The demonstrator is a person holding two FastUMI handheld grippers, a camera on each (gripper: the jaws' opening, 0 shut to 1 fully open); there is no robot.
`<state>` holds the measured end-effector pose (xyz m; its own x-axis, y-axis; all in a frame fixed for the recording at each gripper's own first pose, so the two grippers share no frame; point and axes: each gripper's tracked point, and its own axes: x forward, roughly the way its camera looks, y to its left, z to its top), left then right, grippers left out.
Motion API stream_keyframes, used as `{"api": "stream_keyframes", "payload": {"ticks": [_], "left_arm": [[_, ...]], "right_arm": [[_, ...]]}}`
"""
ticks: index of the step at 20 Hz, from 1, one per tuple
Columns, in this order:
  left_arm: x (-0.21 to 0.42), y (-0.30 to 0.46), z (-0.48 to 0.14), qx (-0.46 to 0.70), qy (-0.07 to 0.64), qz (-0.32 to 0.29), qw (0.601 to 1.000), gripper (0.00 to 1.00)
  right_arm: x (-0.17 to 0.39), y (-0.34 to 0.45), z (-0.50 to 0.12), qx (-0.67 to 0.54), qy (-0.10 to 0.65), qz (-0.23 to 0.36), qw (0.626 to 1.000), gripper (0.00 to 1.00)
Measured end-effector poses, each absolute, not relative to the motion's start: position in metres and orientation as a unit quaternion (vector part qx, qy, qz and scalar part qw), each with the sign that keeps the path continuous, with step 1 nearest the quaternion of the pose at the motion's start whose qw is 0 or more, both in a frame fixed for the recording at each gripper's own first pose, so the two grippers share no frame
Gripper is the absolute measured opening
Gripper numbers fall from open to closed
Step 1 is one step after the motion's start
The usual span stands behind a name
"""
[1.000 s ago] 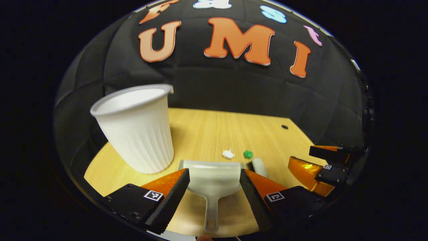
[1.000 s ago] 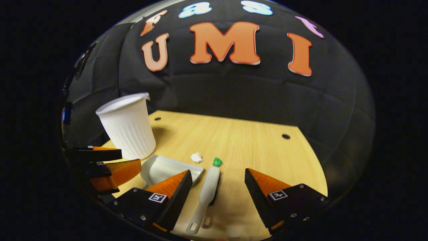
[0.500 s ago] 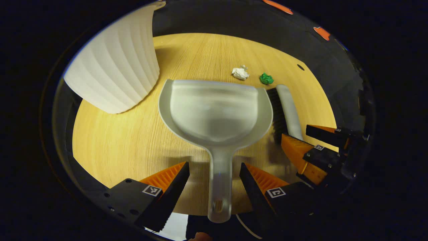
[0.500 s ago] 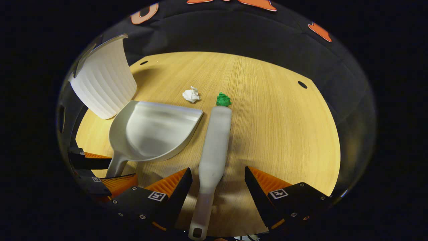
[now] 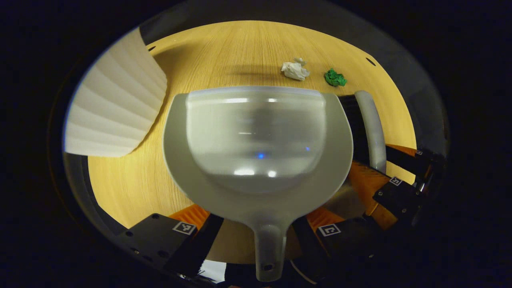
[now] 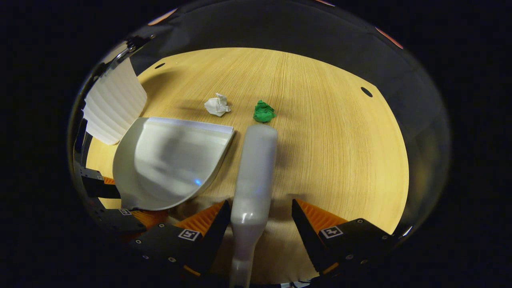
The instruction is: Pick up the small broom and dustpan from the desktop, sweep the trash into the dustpan with the broom, and then empty the trash into the garbage bin.
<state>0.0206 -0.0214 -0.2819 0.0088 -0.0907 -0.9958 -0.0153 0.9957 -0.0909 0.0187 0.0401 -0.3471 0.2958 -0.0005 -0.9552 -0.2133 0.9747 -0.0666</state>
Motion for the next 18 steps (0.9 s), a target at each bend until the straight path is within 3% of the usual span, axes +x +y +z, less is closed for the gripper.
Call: {"api": "stream_keyframes", "payload": {"ticks": [2, 3, 4, 5, 6, 7, 10, 11, 12, 13, 14, 18], "left_arm": [[0.017, -0.026, -0.286, -0.032, 0.712, -0.033, 0.701, 0.85], [0.016, -0.026, -0.285, -0.028, 0.712, -0.032, 0.701, 0.71], [0.012, -0.028, -0.285, -0.027, 0.717, -0.034, 0.696, 0.57], [0.010, -0.026, -0.286, -0.027, 0.719, -0.036, 0.694, 0.43], [0.011, -0.026, -0.287, -0.027, 0.718, -0.042, 0.694, 0.39], [0.012, -0.024, -0.287, -0.026, 0.717, -0.048, 0.695, 0.37], [0.034, -0.023, -0.277, -0.015, 0.713, -0.070, 0.697, 0.34], [0.041, -0.020, -0.267, -0.011, 0.713, -0.079, 0.696, 0.33], [0.050, -0.015, -0.257, 0.000, 0.711, -0.088, 0.698, 0.33], [0.054, -0.005, -0.243, 0.019, 0.711, -0.096, 0.696, 0.33], [0.063, 0.003, -0.233, 0.038, 0.708, -0.107, 0.697, 0.34], [0.111, 0.012, -0.197, 0.105, 0.699, -0.173, 0.686, 0.33]], "right_arm": [[0.017, 0.041, -0.350, -0.086, 0.600, 0.068, 0.793, 0.83], [0.016, 0.042, -0.352, -0.080, 0.606, 0.068, 0.789, 0.77], [0.017, 0.043, -0.355, -0.075, 0.609, 0.067, 0.787, 0.53], [0.018, 0.044, -0.355, -0.072, 0.611, 0.073, 0.785, 0.43], [0.018, 0.044, -0.352, -0.070, 0.614, 0.075, 0.782, 0.44], [0.017, 0.042, -0.353, -0.066, 0.618, 0.076, 0.780, 0.36], [0.018, 0.031, -0.349, -0.042, 0.628, 0.072, 0.774, 0.45], [0.019, 0.026, -0.347, -0.033, 0.631, 0.073, 0.771, 0.37], [0.025, 0.019, -0.345, -0.031, 0.632, 0.073, 0.771, 0.37], [0.032, 0.011, -0.344, -0.038, 0.629, 0.073, 0.773, 0.44], [0.042, 0.000, -0.342, -0.048, 0.625, 0.072, 0.776, 0.37], [0.086, -0.013, -0.345, -0.081, 0.619, 0.097, 0.775, 0.36]]}}
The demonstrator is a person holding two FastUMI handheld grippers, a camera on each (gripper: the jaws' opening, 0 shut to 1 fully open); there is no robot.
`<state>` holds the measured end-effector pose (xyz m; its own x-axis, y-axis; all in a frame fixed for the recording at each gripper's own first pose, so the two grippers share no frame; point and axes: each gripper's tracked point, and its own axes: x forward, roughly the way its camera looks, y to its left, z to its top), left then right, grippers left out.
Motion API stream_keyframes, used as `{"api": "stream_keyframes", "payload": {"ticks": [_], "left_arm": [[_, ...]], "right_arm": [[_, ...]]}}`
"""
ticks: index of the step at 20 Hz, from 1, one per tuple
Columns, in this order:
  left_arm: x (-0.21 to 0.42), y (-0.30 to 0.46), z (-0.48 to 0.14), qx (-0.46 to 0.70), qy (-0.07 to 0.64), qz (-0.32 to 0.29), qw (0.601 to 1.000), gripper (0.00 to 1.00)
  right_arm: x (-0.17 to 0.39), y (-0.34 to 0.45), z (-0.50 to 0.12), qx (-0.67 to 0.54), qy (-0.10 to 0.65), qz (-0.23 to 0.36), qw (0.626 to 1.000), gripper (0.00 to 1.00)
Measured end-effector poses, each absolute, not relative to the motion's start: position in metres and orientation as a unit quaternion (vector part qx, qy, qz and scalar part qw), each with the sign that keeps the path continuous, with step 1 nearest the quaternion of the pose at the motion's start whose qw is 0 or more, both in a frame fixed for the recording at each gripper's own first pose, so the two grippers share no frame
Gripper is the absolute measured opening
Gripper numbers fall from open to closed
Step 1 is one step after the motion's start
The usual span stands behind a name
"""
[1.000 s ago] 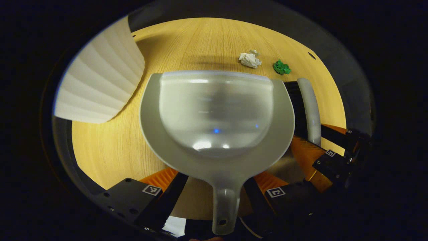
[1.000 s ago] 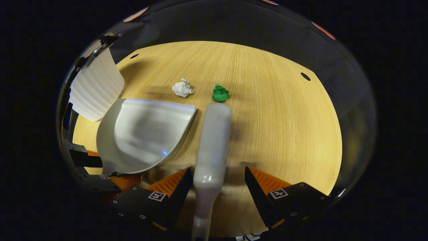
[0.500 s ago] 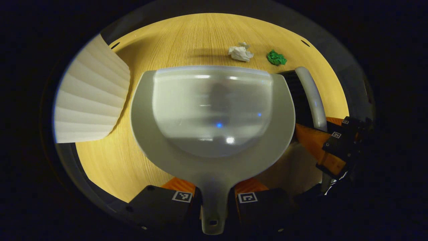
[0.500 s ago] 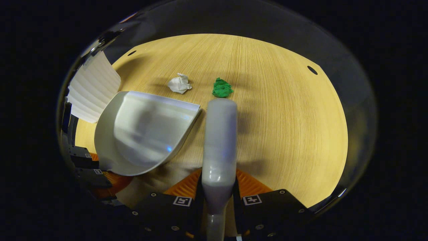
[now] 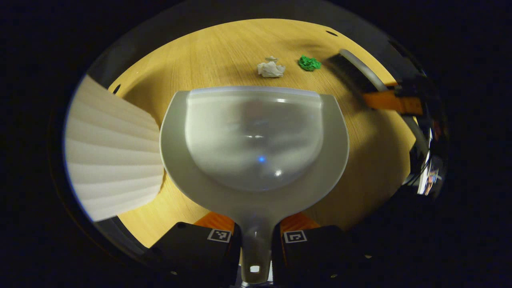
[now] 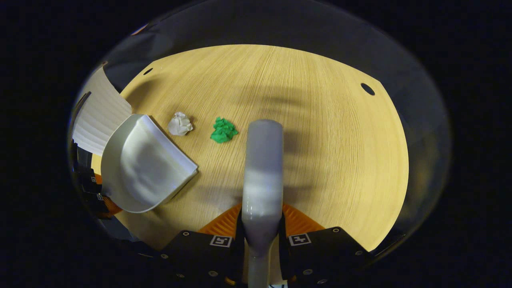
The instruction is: Pick up the small broom and dustpan from the desktop, sweep the trash into the dustpan with the broom, and then empty the trash into the garbage bin.
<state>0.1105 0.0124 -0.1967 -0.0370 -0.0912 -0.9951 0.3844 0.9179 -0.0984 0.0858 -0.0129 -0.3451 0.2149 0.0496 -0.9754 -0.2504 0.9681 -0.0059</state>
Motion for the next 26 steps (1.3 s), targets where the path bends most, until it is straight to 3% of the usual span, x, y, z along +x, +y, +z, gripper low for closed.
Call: {"api": "stream_keyframes", "payload": {"ticks": [8, 10, 21, 23, 26], "left_arm": [[0.157, 0.026, -0.158, 0.156, 0.686, -0.274, 0.656, 0.33], [0.169, 0.023, -0.135, 0.171, 0.683, -0.288, 0.649, 0.33], [0.170, 0.022, -0.143, 0.169, 0.668, -0.325, 0.648, 0.33], [0.168, 0.023, -0.140, 0.159, 0.677, -0.314, 0.646, 0.33], [0.169, 0.025, -0.138, 0.144, 0.679, -0.291, 0.658, 0.33]], "right_arm": [[0.151, 0.007, -0.361, -0.146, 0.616, 0.187, 0.751, 0.36], [0.147, 0.020, -0.361, -0.148, 0.620, 0.217, 0.740, 0.36], [0.113, 0.071, -0.336, -0.124, 0.619, 0.399, 0.665, 0.36], [0.117, 0.072, -0.333, -0.134, 0.615, 0.409, 0.660, 0.36], [0.135, 0.056, -0.328, -0.132, 0.611, 0.379, 0.683, 0.36]]}}
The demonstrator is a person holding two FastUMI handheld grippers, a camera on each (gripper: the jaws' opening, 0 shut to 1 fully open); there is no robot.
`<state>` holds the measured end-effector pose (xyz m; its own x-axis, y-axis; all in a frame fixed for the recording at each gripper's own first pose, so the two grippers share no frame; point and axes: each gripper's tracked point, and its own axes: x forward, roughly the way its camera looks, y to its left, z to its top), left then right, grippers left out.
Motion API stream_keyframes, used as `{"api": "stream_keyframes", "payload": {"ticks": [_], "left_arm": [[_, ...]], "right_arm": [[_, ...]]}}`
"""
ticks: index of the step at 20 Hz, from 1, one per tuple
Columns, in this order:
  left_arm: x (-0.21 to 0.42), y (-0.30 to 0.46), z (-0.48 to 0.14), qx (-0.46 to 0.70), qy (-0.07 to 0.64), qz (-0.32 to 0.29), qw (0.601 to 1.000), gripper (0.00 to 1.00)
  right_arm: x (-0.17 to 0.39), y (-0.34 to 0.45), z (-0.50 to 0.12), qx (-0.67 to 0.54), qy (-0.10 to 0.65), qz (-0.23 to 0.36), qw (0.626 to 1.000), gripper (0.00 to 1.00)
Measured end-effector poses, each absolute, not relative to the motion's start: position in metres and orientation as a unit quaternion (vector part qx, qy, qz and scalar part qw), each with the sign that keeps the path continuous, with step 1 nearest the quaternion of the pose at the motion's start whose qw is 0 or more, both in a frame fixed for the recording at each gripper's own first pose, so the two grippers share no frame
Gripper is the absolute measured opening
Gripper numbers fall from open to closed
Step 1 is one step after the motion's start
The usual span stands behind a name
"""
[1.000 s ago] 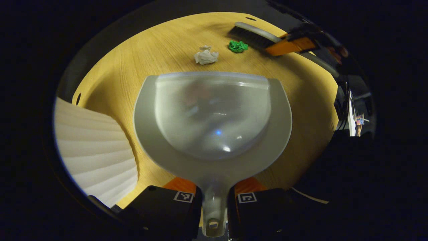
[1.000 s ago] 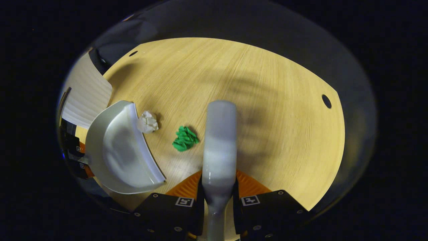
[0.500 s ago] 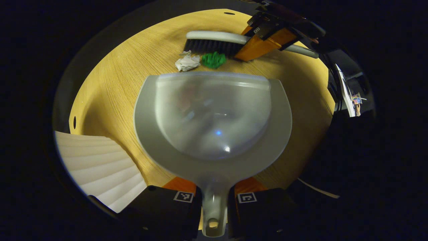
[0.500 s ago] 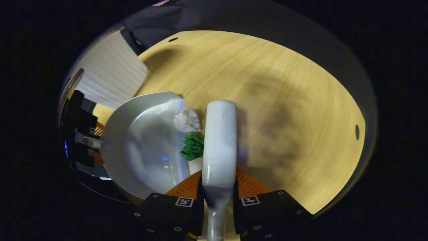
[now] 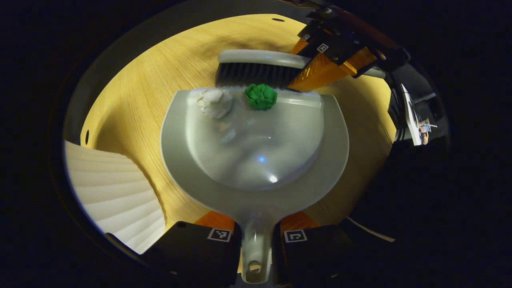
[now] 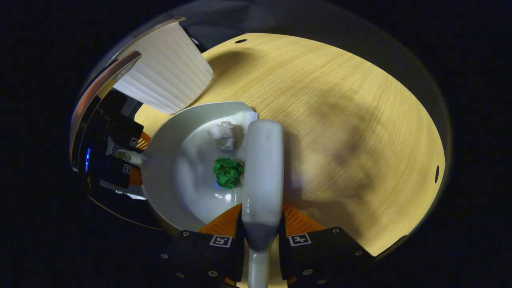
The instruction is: Pick up the small broom and dustpan from the desktop, sweep the trash into the dustpan with the broom, and then empty the trash into the garbage bin.
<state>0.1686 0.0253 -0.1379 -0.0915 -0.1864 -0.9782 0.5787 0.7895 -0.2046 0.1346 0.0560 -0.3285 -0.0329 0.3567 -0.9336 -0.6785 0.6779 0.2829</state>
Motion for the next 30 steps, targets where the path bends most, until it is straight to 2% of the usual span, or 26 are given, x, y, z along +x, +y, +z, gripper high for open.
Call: {"api": "stream_keyframes", "payload": {"ticks": [4, 7, 12, 20, 22, 27, 28, 29, 30], "left_arm": [[0.161, 0.017, -0.137, 0.117, 0.693, -0.242, 0.669, 0.33], [0.159, 0.007, -0.136, 0.090, 0.700, -0.212, 0.676, 0.33], [0.156, -0.011, -0.136, 0.044, 0.707, -0.152, 0.689, 0.33], [0.162, -0.045, -0.132, -0.045, 0.715, -0.070, 0.694, 0.33], [0.165, -0.054, -0.132, -0.063, 0.717, -0.054, 0.693, 0.33], [0.164, -0.055, -0.133, -0.074, 0.713, -0.041, 0.696, 0.33], [0.165, -0.055, -0.133, -0.073, 0.709, -0.040, 0.700, 0.33], [0.164, -0.056, -0.135, -0.069, 0.707, -0.040, 0.703, 0.33], [0.164, -0.055, -0.137, -0.067, 0.704, -0.040, 0.706, 0.33]], "right_arm": [[0.149, 0.018, -0.328, -0.121, 0.612, 0.299, 0.722, 0.36], [0.140, -0.002, -0.332, -0.106, 0.626, 0.240, 0.735, 0.36], [0.110, -0.009, -0.330, -0.058, 0.654, 0.148, 0.740, 0.36], [0.055, -0.003, -0.342, 0.004, 0.680, 0.038, 0.732, 0.36], [0.047, 0.005, -0.346, 0.007, 0.682, 0.023, 0.731, 0.37], [0.044, 0.009, -0.345, -0.013, 0.680, 0.031, 0.733, 0.39], [0.043, 0.009, -0.346, -0.014, 0.680, 0.034, 0.732, 0.48], [0.040, 0.007, -0.347, -0.012, 0.681, 0.037, 0.731, 0.36], [0.036, 0.007, -0.348, -0.006, 0.684, 0.039, 0.729, 0.46]]}}
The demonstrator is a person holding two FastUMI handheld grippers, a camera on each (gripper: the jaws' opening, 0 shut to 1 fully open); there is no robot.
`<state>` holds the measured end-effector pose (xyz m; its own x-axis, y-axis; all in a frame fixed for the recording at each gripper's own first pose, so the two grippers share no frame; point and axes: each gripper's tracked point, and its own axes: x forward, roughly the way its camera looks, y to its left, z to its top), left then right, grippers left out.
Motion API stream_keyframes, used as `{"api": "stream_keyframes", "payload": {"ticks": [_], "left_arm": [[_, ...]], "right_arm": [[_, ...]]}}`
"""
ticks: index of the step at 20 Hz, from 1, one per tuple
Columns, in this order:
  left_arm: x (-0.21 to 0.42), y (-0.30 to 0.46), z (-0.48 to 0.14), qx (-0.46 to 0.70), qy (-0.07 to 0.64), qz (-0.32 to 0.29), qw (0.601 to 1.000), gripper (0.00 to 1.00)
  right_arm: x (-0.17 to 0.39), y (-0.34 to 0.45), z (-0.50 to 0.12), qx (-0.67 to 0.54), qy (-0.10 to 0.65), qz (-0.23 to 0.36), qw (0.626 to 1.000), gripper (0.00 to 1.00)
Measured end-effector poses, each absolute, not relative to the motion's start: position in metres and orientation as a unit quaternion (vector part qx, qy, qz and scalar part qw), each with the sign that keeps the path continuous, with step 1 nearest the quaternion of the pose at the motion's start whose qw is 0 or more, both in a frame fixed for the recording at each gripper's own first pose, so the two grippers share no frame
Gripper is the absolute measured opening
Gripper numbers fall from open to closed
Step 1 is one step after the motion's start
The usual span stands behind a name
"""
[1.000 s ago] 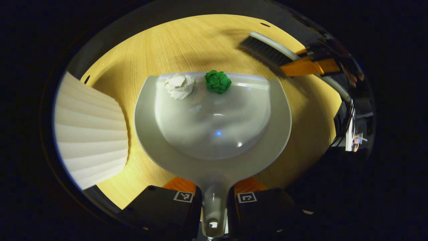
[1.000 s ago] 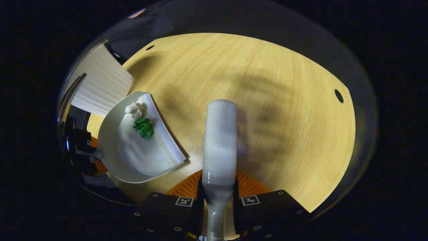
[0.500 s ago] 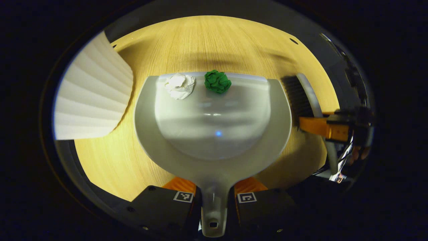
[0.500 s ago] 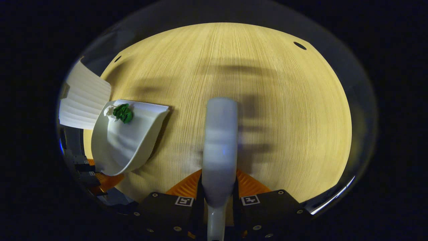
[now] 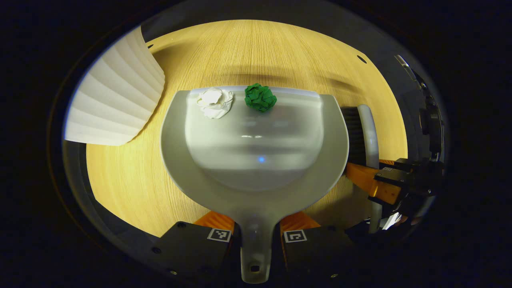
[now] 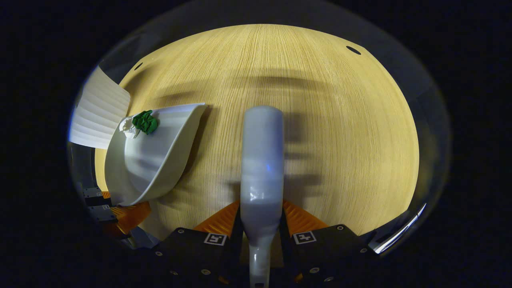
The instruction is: Pick up the small broom and dustpan from the desktop, sweep the trash into the dustpan with the broom, and then empty the trash into the garbage bin.
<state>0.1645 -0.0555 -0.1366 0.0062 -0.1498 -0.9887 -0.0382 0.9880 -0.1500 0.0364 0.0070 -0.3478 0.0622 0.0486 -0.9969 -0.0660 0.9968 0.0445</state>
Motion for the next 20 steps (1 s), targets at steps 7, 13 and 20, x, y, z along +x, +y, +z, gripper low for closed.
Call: {"api": "stream_keyframes", "payload": {"ticks": [7, 13, 20], "left_arm": [[0.170, -0.047, -0.131, -0.042, 0.676, -0.044, 0.734, 0.33], [0.188, -0.042, -0.088, -0.048, 0.628, -0.057, 0.775, 0.33], [0.207, -0.036, -0.002, -0.043, 0.579, -0.085, 0.810, 0.33]], "right_arm": [[0.036, 0.012, -0.333, 0.010, 0.669, 0.063, 0.741, 0.70], [0.041, 0.011, -0.325, 0.028, 0.652, 0.063, 0.755, 0.95], [0.041, 0.016, -0.322, 0.033, 0.647, 0.077, 0.758, 0.95]]}}
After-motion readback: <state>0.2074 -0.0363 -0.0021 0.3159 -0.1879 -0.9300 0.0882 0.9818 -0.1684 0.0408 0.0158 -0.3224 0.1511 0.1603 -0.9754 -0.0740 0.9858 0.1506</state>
